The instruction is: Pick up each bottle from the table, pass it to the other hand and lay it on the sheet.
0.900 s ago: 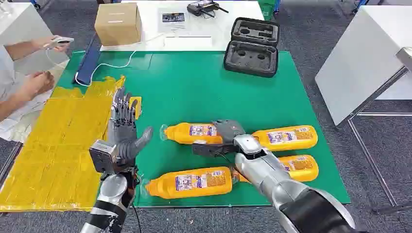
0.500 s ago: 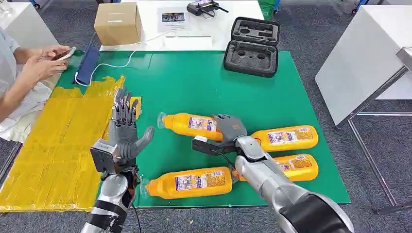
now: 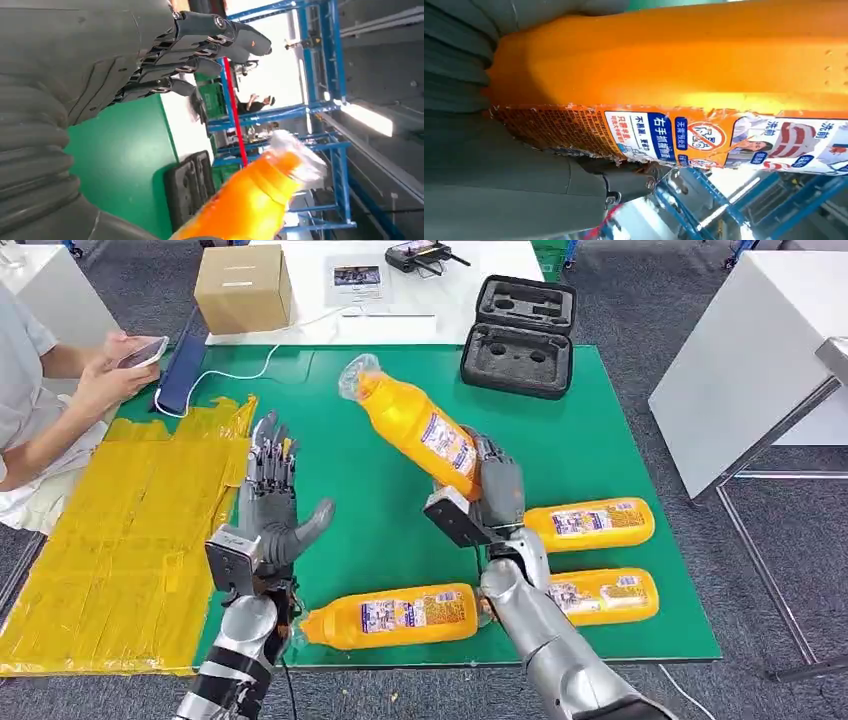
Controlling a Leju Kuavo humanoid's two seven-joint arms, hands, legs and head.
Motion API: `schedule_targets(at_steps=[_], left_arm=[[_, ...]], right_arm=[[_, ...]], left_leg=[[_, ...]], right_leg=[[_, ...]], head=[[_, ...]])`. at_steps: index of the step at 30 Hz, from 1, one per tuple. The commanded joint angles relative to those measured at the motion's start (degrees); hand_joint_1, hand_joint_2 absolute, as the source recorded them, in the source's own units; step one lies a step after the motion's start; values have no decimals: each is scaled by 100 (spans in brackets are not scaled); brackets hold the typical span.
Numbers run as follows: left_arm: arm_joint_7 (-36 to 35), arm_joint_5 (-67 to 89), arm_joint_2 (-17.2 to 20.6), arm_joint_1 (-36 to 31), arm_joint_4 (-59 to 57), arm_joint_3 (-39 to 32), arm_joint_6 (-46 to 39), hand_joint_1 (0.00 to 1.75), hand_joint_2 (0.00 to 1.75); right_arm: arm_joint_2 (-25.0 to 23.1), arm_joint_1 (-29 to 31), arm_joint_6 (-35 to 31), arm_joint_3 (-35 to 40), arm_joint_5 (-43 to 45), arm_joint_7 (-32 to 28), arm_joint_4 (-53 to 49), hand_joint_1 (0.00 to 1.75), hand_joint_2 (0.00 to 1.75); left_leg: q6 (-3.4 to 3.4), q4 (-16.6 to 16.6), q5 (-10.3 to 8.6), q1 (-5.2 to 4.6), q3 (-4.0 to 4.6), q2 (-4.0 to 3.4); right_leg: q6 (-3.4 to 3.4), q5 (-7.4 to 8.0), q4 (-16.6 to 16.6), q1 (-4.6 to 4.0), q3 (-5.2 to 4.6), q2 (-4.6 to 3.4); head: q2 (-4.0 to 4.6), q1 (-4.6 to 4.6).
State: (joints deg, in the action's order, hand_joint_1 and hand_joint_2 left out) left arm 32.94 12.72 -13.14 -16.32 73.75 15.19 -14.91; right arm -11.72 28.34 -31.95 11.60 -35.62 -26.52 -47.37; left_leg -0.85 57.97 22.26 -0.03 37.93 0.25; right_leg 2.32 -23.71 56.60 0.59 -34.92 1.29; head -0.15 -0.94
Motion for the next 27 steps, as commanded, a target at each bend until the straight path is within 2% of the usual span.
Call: schedule_targets(at_steps=[1,4,5,7,11,14,15,16,22,24,27], left_arm=[[-75,30,1,-444,-526,324,64,0,175],[-86,37,-5,-463,-542,335,63,0,175],[-156,147,21,-534,-600,427,50,0,175],[-361,263,4,-748,-772,561,132,0,175],[-401,271,-24,-802,-799,575,141,0,175],[-470,351,-3,-895,-876,691,228,0,175],[-529,390,-25,-953,-912,747,271,0,175],[-584,428,-50,-1007,-954,809,311,0,175],[-899,498,-137,-1284,-1477,1052,503,0,175],[-1137,339,-173,-1595,-2136,949,587,0,175],[-1082,308,-201,-1808,-2588,858,568,0,175]], right_arm=[[-292,-181,1374,-73,824,-248,-365,175,175],[-335,-191,1391,-25,843,-288,-300,175,175],[-364,-192,1802,81,1060,-371,-234,175,175],[-458,-235,2215,337,1180,-447,-170,175,175],[-511,-251,2204,392,1158,-436,-156,175,175],[-517,-244,2435,522,1244,-467,-164,175,175],[-563,-259,2464,597,1237,-470,-167,175,175],[-588,-261,2430,730,1134,-460,-156,173,175],[-713,-167,2199,1119,1006,-375,174,175,175],[-729,-151,2128,1229,995,-409,237,173,175],[-727,-149,2059,1298,993,-399,225,171,175]], left_leg=[[8,-2,10,3,-30,7],[5,-4,5,3,-17,-2],[7,-2,12,4,-34,1],[8,-3,14,5,-38,4],[4,-4,4,4,-16,1],[7,-4,13,4,-40,2],[4,-5,2,3,-13,5],[7,-3,12,4,-37,4],[5,-5,5,4,-18,2],[8,-2,17,5,-43,-4],[7,-3,7,5,-31,11]], right_leg=[[-9,-13,-3,-3,35,0],[-5,-5,-5,-3,17,-6],[-8,-14,-5,-3,37,-5],[-9,-16,-6,-4,43,-3],[-5,-5,-6,-3,18,-3],[-9,-15,-7,-3,43,-5],[-5,-5,-6,-2,17,1],[-8,-14,-6,-3,41,-4],[-6,-6,-7,-3,21,-3],[-10,-16,-7,-5,47,-12],[-9,-13,-5,-4,37,5]], head=[[0,0],[0,0],[0,0],[0,0],[0,0],[0,0],[0,0],[0,0],[0,0],[0,0],[0,0]])
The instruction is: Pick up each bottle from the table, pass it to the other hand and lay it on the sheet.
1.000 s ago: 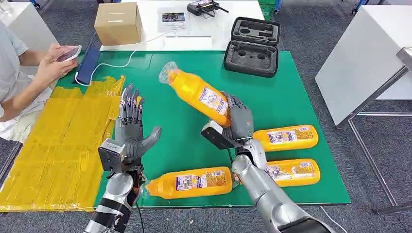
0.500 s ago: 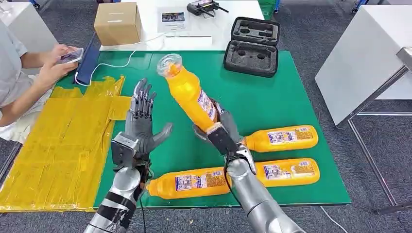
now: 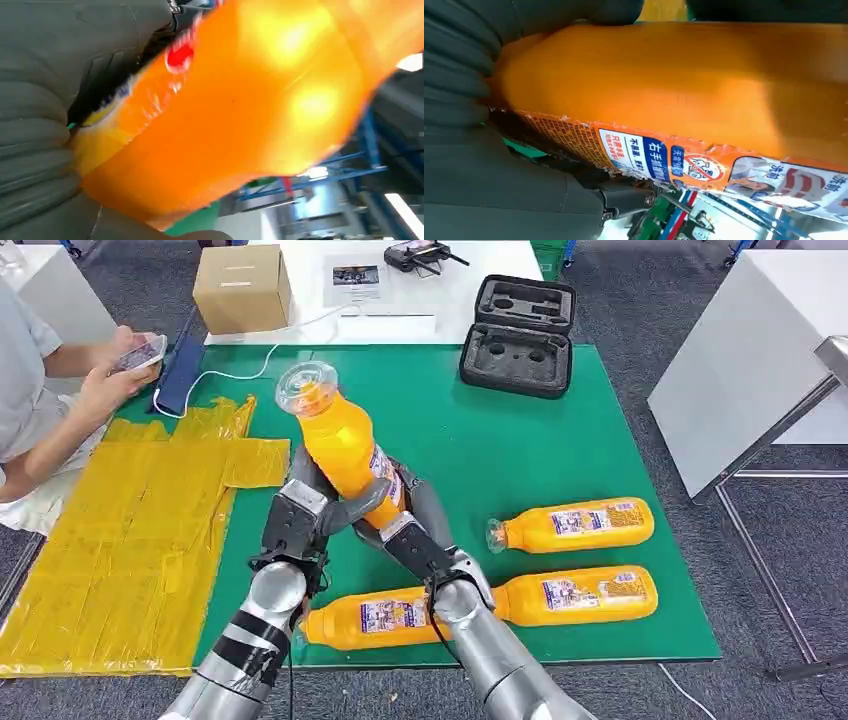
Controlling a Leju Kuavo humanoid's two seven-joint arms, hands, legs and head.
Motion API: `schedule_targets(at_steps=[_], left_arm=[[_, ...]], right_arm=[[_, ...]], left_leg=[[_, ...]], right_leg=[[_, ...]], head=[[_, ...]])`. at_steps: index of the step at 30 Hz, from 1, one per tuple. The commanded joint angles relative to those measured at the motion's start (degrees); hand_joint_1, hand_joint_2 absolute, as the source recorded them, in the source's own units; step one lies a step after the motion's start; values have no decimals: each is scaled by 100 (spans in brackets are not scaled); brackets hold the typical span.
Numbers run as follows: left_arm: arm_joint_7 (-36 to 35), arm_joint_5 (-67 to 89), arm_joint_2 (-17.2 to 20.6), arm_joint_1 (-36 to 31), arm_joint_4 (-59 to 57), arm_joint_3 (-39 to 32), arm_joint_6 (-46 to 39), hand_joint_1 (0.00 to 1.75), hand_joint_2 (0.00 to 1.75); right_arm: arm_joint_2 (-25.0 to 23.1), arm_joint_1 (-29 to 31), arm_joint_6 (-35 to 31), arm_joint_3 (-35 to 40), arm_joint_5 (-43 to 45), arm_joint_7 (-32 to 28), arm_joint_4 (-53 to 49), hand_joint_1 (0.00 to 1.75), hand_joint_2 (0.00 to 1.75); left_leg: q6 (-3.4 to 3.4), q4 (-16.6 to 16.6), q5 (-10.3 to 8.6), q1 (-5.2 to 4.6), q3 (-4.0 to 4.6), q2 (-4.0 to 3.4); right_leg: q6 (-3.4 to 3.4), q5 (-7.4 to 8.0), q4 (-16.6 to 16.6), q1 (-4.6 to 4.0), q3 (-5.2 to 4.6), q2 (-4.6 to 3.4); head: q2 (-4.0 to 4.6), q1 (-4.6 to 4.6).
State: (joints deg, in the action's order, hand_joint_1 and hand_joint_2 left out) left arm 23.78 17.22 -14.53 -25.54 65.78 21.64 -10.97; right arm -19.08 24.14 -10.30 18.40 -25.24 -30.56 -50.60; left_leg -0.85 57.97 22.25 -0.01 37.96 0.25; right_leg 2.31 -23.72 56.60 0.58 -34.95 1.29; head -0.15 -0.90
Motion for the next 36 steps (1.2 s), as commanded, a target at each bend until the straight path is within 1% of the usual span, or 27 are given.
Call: schedule_targets(at_steps=[1,2,4,5,6,7,8,9,10,11,12,13,16,17,18,19,20,23,24,25,28,29,30,31,32,35,36], left_arm=[[-169,-138,-64,-935,-1889,199,191,0,175],[-203,-127,-82,-1022,-2060,187,229,0,175],[-213,-74,-105,-1069,-2160,157,187,0,175],[-162,-158,-124,-1079,-2191,87,250,0,175],[-95,-278,-146,-1072,-2193,-24,250,112,175],[-36,-305,-151,-1068,-2183,-79,199,175,175],[36,-455,-172,-1026,-2112,-210,176,175,175],[103,-547,-171,-987,-2036,-286,179,175,175],[106,-552,-155,-977,-2011,-283,203,175,175],[129,-597,-148,-948,-1944,-321,208,175,175],[129,-597,-138,-951,-1942,-324,208,175,175],[129,-597,-138,-951,-1942,-324,208,175,175],[129,-597,-138,-951,-1942,-324,208,175,175],[129,-597,-138,-951,-1942,-324,208,175,175],[129,-597,-138,-951,-1942,-324,208,175,175],[129,-597,-138,-951,-1942,-324,208,175,175],[148,-632,-154,-933,-1909,-353,189,175,175],[211,-740,-131,-902,-1785,-444,148,175,175],[221,-765,-117,-897,-1737,-467,139,175,175],[230,-774,-111,-891,-1709,-479,128,175,175],[262,-827,-83,-858,-1543,-540,57,175,175],[267,-828,-68,-853,-1500,-544,43,175,175],[260,-817,-48,-849,-1457,-544,9,175,175],[245,-781,-23,-843,-1409,-554,-80,175,175],[233,-724,24,-844,-1363,-550,-152,175,175],[133,-390,186,-814,-1095,-581,-520,175,175],[109,-325,223,-820,-1039,-603,-582,175,175]], right_arm=[[11,268,-132,621,-43,15,546,175,175],[23,287,-122,637,-7,31,558,175,175],[34,296,-139,659,9,25,572,171,175],[32,312,-123,686,9,16,595,169,175],[25,326,-148,701,12,14,630,173,175],[20,342,-158,713,21,10,666,171,175],[17,351,-170,720,25,5,692,169,175],[16,359,-186,734,27,-3,720,173,175],[15,363,-194,738,35,-12,733,173,175],[16,365,-211,742,41,-17,749,173,175],[19,363,-212,742,41,-17,751,173,175],[19,363,-212,742,41,-17,751,173,175],[19,363,-212,742,41,-17,751,173,175],[19,363,-212,742,41,-17,751,173,175],[19,363,-212,742,41,-17,751,173,175],[19,363,-212,742,41,-17,751,173,175],[19,363,-217,740,46,-17,750,175,175],[31,372,-241,729,76,-16,779,175,175],[36,370,-249,725,86,-25,779,173,175],[37,368,-254,721,93,-31,778,175,175],[49,353,-284,697,123,-39,753,175,175],[52,351,-283,689,134,-39,742,175,175],[51,348,-279,659,168,-11,727,175,175],[21,341,-123,558,345,62,709,175,175],[12,332,57,488,512,95,639,175,175],[71,150,199,549,643,249,13,175,175],[93,110,191,566,650,313,-143,166,175]], left_leg=[[9,-2,16,4,-52,5],[5,-1,10,3,-32,0],[4,-1,11,2,-31,-6],[6,-2,18,1,-48,-8],[4,-2,8,2,-24,0],[6,1,15,4,-38,0],[4,-3,9,0,-25,-3],[6,1,17,2,-38,-7],[4,-1,11,2,-23,-15],[6,0,18,1,-37,-15],[5,-1,9,2,-19,-10],[8,-1,19,3,-44,-10],[4,-2,8,1,-20,-6],[7,2,18,3,-39,-10],[4,-3,6,0,-17,-5],[7,2,18,2,-40,-8],[5,-1,10,2,-24,-4],[6,-1,17,1,-40,-6],[4,-1,9,3,-20,-7],[6,-2,17,2,-37,-9],[4,-3,8,1,-18,-5],[6,0,15,3,-30,-6],[4,-1,7,2,-14,-7],[6,-1,13,1,-29,-8],[8,-1,21,2,-46,-8],[6,-1,9,2,-18,-9],[7,1,16,2,-32,-12]], right_leg=[[-10,-17,-5,-3,56,-5],[-6,-10,-5,-2,36,-7],[-6,-10,-3,-1,34,-13],[-8,-16,-4,-1,50,-18],[-5,-8,-4,-2,28,-5],[-8,-15,-3,-3,45,-8],[-5,-8,-3,0,29,-9],[-8,-14,-2,-1,43,-17],[-6,-5,-4,-2,26,-21],[-8,-13,-2,-1,40,-23],[-6,-6,-3,-2,24,-15],[-10,-16,-3,-3,49,-18],[-5,-6,-4,-2,24,-12],[-8,-14,-2,-3,43,-18],[-4,-4,-4,-1,21,-10],[-8,-15,-2,-2,45,-16],[-6,-8,-4,-2,29,-11],[-8,-15,-3,-1,45,-15],[-6,-6,-4,-3,25,-13],[-8,-13,-4,-2,42,-17],[-5,-6,-4,-1,23,-11],[-8,-12,-3,-3,37,-14],[-5,-4,-4,-2,20,-12],[-7,-10,-2,-1,33,-16],[-10,-18,-3,-2,51,-18],[-7,-6,-2,-3,22,-16],[-9,-12,0,-2,36,-20]], head=[[0,-7],[0,-2],[0,-4],[0,-4],[0,-2],[0,-4],[0,-4],[0,-2],[0,-4],[0,-2],[0,-4],[0,-2],[0,-4],[0,-4],[0,-4],[0,-2],[0,-4],[0,-2],[0,-4],[0,-4],[0,-4],[0,-4],[0,-4],[0,-4],[0,-4],[0,-4],[0,-4]])
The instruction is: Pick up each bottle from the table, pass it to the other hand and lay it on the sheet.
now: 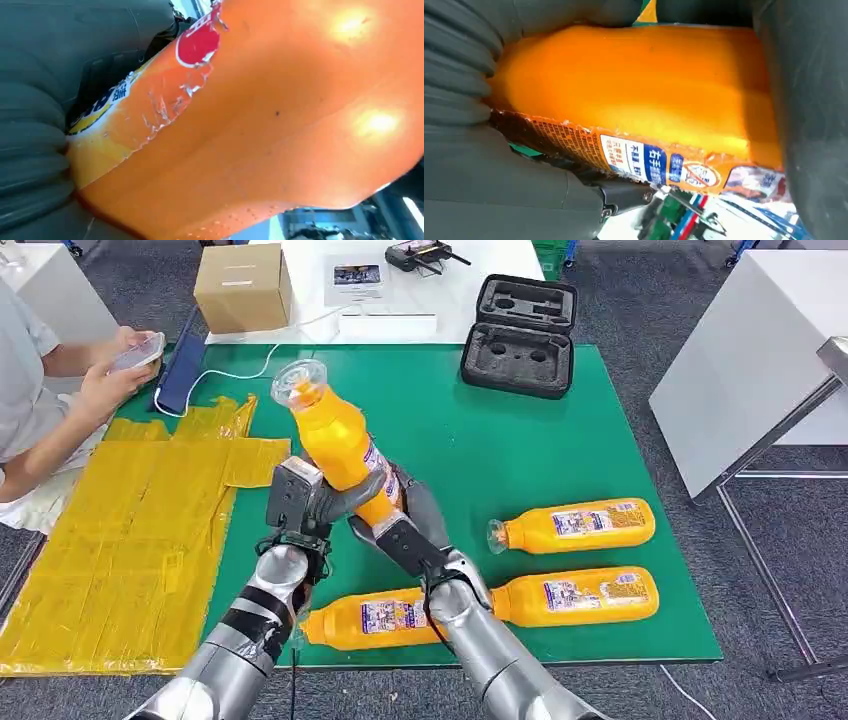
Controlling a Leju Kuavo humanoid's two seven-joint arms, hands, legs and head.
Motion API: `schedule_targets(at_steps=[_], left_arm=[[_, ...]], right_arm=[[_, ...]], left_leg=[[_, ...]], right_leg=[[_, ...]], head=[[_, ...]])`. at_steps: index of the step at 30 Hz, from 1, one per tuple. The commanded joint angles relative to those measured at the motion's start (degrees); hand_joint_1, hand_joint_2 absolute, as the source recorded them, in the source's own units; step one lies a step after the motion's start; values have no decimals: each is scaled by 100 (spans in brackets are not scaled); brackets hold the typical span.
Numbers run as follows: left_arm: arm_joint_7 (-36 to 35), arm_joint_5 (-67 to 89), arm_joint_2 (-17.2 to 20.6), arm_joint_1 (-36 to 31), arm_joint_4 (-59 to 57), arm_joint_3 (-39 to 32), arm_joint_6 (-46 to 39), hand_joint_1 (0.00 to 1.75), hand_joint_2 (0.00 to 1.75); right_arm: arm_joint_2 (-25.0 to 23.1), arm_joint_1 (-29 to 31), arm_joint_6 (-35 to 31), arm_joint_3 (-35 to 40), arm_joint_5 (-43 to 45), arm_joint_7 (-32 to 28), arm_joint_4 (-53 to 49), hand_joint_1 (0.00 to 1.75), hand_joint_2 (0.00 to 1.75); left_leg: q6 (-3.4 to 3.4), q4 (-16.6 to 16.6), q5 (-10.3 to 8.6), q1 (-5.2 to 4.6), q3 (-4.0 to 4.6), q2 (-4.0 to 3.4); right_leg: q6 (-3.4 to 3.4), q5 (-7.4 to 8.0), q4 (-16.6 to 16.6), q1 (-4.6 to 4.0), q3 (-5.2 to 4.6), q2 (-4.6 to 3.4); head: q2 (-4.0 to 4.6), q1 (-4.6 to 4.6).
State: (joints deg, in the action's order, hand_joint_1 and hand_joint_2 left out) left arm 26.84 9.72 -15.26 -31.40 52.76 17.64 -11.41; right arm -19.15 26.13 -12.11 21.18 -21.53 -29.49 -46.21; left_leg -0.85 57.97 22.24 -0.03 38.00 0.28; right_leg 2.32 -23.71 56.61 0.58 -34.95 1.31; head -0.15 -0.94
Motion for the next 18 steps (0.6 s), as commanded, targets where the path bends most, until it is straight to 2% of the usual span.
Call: schedule_targets(at_steps=[1,2,4,5,7,8,10,11,12,13,14,15,17,18], left_arm=[[-245,525,344,-245,337,-232,-627,175,175],[-302,790,427,-276,401,-265,-922,175,175],[-453,1460,569,-421,366,-330,-1675,175,175],[-620,2246,690,-641,160,-331,-2335,175,175],[-619,2234,727,-726,137,-420,-2270,175,175],[-1013,3346,790,-880,-135,-487,-2859,175,175],[-1656,5672,815,-1157,-260,-1448,-2859,175,175],[-1904,6117,992,-1439,-679,-1627,-2859,175,175],[-1978,6434,1168,-1628,-887,-1783,-2859,175,175],[-2020,6776,1312,-1726,-974,-1955,-2859,175,175],[-2355,7344,1534,-1836,-1120,-2010,-2859,175,175],[-2270,7289,1589,-1870,-1166,-2053,-2859,175,175],[-2270,7289,1589,-1870,-1166,-2053,-2859,175,175],[-2270,7289,1589,-1870,-1166,-2053,-2859,175,175]], right_arm=[[128,-149,370,302,308,269,-789,56,175],[122,-222,403,241,463,359,-1003,0,175],[145,-295,455,236,609,417,-1265,0,175],[144,-322,450,264,676,435,-1415,0,175],[140,-325,443,284,698,462,-1458,0,175],[152,-308,547,345,815,444,-1476,0,175],[201,-244,706,523,1051,399,-1527,0,175],[226,-239,718,598,1084,380,-1594,0,175],[252,-274,747,628,1186,378,-1702,0,0],[290,-308,766,668,1274,398,-1809,0,0],[338,-364,770,681,1377,412,-1953,0,0],[362,-384,768,689,1392,419,-2007,0,0],[362,-384,768,689,1392,419,-2007,0,0],[362,-384,768,689,1392,419,-2007,0,0]], left_leg=[[6,2,11,3,-19,-15],[8,4,16,4,-29,-16],[9,2,16,6,-31,-14],[11,2,20,5,-42,-17],[11,6,21,6,-41,-15],[9,3,13,3,-26,-21],[8,0,7,6,-21,-13],[12,5,15,6,-33,-29],[12,3,9,7,-24,-47],[15,4,13,10,-34,-52],[16,5,12,9,-37,-34],[15,-2,-1,20,-22,-20],[16,0,14,20,-51,-38],[11,0,4,22,-30,-37]], right_leg=[[-7,-6,-1,-3,17,-20],[-9,-12,1,-4,27,-23],[-10,-11,-1,-5,30,-20],[-12,-16,1,-3,39,-25],[-13,-17,5,-4,39,-24],[-10,-8,3,-2,22,-27],[-9,-4,0,-5,20,-17],[-13,-7,6,-5,26,-36],[-12,2,5,-6,7,-49],[-14,1,5,-9,13,-53],[-16,-7,11,-9,20,-38],[-14,-4,0,-20,13,-23],[-16,-15,5,-19,38,-43],[-11,-3,2,-21,19,-37]], head=[[0,0],[0,0],[0,2],[0,-2],[0,2],[0,-2],[0,11],[0,4],[0,-9],[0,-2],[0,0],[0,7],[0,-2],[0,2]])
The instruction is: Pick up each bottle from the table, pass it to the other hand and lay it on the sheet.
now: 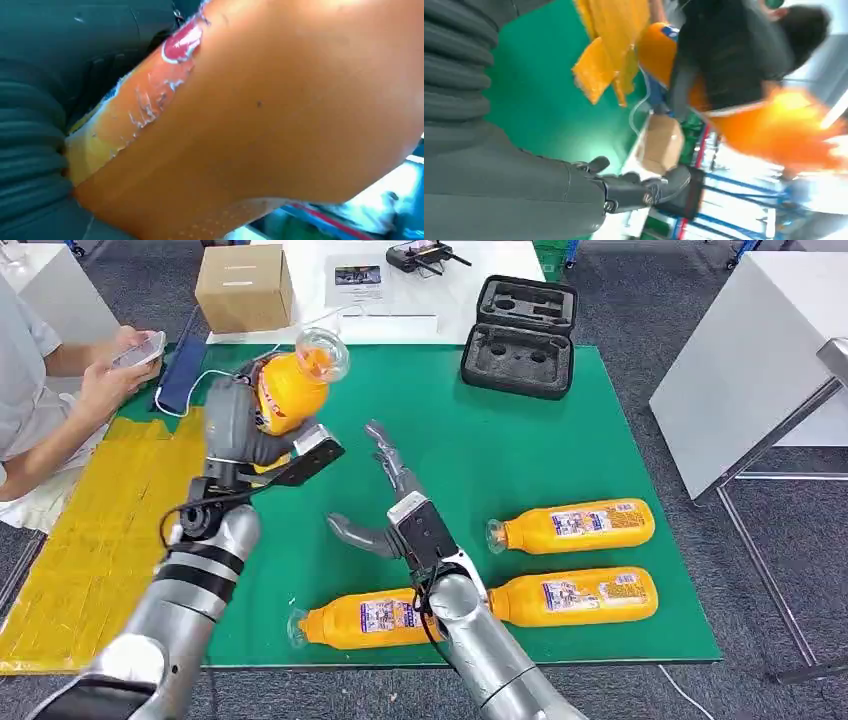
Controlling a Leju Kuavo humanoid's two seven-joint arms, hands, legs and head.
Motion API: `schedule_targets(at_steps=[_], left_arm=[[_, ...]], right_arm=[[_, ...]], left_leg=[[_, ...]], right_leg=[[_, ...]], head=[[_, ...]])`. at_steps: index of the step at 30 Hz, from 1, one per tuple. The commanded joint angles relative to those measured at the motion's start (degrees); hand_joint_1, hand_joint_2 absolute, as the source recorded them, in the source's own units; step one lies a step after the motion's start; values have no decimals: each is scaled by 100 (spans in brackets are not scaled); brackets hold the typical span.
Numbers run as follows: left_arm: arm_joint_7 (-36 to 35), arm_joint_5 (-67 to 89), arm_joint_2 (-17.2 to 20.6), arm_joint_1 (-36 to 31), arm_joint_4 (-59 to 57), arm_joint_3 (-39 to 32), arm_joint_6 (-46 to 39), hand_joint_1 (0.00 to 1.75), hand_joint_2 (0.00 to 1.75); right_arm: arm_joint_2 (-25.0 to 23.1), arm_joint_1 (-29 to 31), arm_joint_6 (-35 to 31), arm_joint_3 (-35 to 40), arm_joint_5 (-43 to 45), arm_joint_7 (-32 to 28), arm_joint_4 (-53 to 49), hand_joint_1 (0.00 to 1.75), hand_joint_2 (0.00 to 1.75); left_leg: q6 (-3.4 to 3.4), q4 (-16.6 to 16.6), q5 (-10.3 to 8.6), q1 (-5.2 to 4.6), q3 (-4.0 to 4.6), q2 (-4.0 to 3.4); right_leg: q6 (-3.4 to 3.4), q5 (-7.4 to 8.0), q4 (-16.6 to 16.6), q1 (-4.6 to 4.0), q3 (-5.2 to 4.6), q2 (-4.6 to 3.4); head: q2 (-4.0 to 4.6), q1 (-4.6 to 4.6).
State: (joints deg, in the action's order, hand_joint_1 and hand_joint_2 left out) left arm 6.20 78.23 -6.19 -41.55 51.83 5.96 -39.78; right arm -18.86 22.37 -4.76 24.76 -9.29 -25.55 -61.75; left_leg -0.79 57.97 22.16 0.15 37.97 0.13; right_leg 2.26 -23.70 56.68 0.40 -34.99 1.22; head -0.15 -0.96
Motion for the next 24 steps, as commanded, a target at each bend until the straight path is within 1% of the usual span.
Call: schedule_targets(at_steps=[1,2,3,5,6,7,8,9,10,12,13,14,15,16,17,18,19,20,21,22,23,24], left_arm=[[-205,438,683,-856,-1073,-885,-22,175,175],[-205,438,683,-856,-1073,-885,-22,175,175],[-205,438,683,-856,-1073,-885,-22,175,175],[-205,438,683,-856,-1073,-885,-22,175,175],[-205,438,683,-856,-1073,-885,-22,175,175],[-205,438,683,-856,-1073,-885,-22,175,175],[-205,438,683,-856,-1073,-885,-22,175,175],[-205,438,683,-856,-1073,-885,-22,175,175],[-205,438,683,-856,-1073,-885,-22,175,175],[-205,438,683,-856,-1073,-885,-22,175,175],[-205,438,683,-856,-1073,-885,-22,175,175],[-205,438,683,-856,-1073,-885,-22,175,175],[-502,852,702,-785,-967,-820,-22,175,175],[-1066,1177,1028,-759,-929,-397,-22,175,175],[-1641,1177,1460,-836,-1079,337,-22,175,175],[-2006,1177,1883,-964,-1456,944,-22,175,175],[-2016,1177,2205,-1066,-1926,1397,-22,175,175],[-2152,1177,2427,-1122,-2343,1821,-22,175,175],[-2204,1177,2567,-1072,-2455,2036,-22,175,175],[-2296,1177,2618,-1055,-2602,2231,-22,175,175],[-2296,1177,2618,-1055,-2602,2231,-22,175,175],[-2288,1177,2642,-932,-2625,2238,-22,175,175]], right_arm=[[334,-8,33,331,167,25,-453,0,0],[334,-8,33,331,167,25,-453,0,0],[334,-8,33,331,167,25,-453,0,0],[334,-8,33,331,167,25,-453,0,0],[334,-8,33,331,167,25,-453,0,0],[334,-8,33,331,167,25,-453,0,0],[334,-8,33,331,167,25,-453,0,0],[334,-8,33,331,167,25,-453,0,0],[334,-8,33,331,167,25,-453,0,0],[334,-8,33,331,167,25,-453,0,0],[334,-8,33,331,167,25,-453,0,0],[334,-8,33,331,167,25,-453,0,0],[360,-28,29,326,212,29,-488,0,0],[388,-63,-7,317,288,35,-572,0,0],[434,-101,-62,315,357,44,-678,0,0],[508,-161,-190,322,391,89,-856,0,0],[609,-207,-252,359,507,140,-1034,0,0],[683,-255,-250,362,655,171,-1183,0,0],[729,-277,-212,367,769,219,-1273,0,0],[770,-279,-84,384,991,315,-1319,0,0],[770,-279,-84,384,991,315,-1319,0,175],[776,-289,153,350,1282,384,-1333,0,175]], left_leg=[[6,-1,19,5,-40,-25],[7,1,23,3,-49,-29],[3,-1,12,2,-26,-18],[4,2,22,4,-42,6],[2,-1,15,1,-27,1],[3,1,20,3,-36,-1],[3,-1,11,2,-17,1],[4,1,20,0,-36,2],[4,-2,9,-1,-16,8],[8,5,23,0,-42,6],[5,-1,11,-2,-18,6],[7,2,17,-1,-30,7],[6,-1,10,-1,-16,7],[7,1,15,-1,-25,9],[7,1,16,-1,-27,9],[7,-1,15,-2,-24,-3],[9,-1,22,-1,-40,-8],[7,-3,12,-3,-20,-2],[11,-3,22,0,-41,-24],[12,-3,28,0,-57,-25],[9,-12,17,-6,-44,-32],[14,-11,26,-2,-61,-46]], right_leg=[[-7,-10,-6,-4,36,-33],[-8,-17,-2,-1,42,-34],[-4,-10,-4,-1,23,-18],[-6,-22,-5,-2,49,-5],[-4,-13,-6,1,31,-8],[-5,-17,-6,0,42,-11],[-4,-9,-6,0,22,-5],[-5,-18,-5,2,42,-7],[-4,-9,-7,3,23,1],[-9,-22,-2,2,50,-6],[-6,-10,-6,3,24,-2],[-8,-16,-4,2,37,-3],[-6,-9,-7,1,22,-1],[-7,-15,-5,2,32,0],[-8,-16,-5,2,34,-1],[-8,-12,-6,3,26,-11],[-11,-18,-4,2,42,-19],[-7,-10,-5,3,22,-10],[-11,-14,-5,0,38,-33],[-13,-20,-5,1,51,-36],[-8,-11,-10,6,31,-33],[-11,-16,-11,2,46,-50]], head=[[0,0],[0,0],[0,4],[0,4],[0,4],[0,4],[0,4],[0,4],[0,7],[0,7],[0,4],[0,5],[0,4],[0,4],[0,4],[0,4],[0,4],[0,9],[0,9],[0,4],[0,4],[0,4]])
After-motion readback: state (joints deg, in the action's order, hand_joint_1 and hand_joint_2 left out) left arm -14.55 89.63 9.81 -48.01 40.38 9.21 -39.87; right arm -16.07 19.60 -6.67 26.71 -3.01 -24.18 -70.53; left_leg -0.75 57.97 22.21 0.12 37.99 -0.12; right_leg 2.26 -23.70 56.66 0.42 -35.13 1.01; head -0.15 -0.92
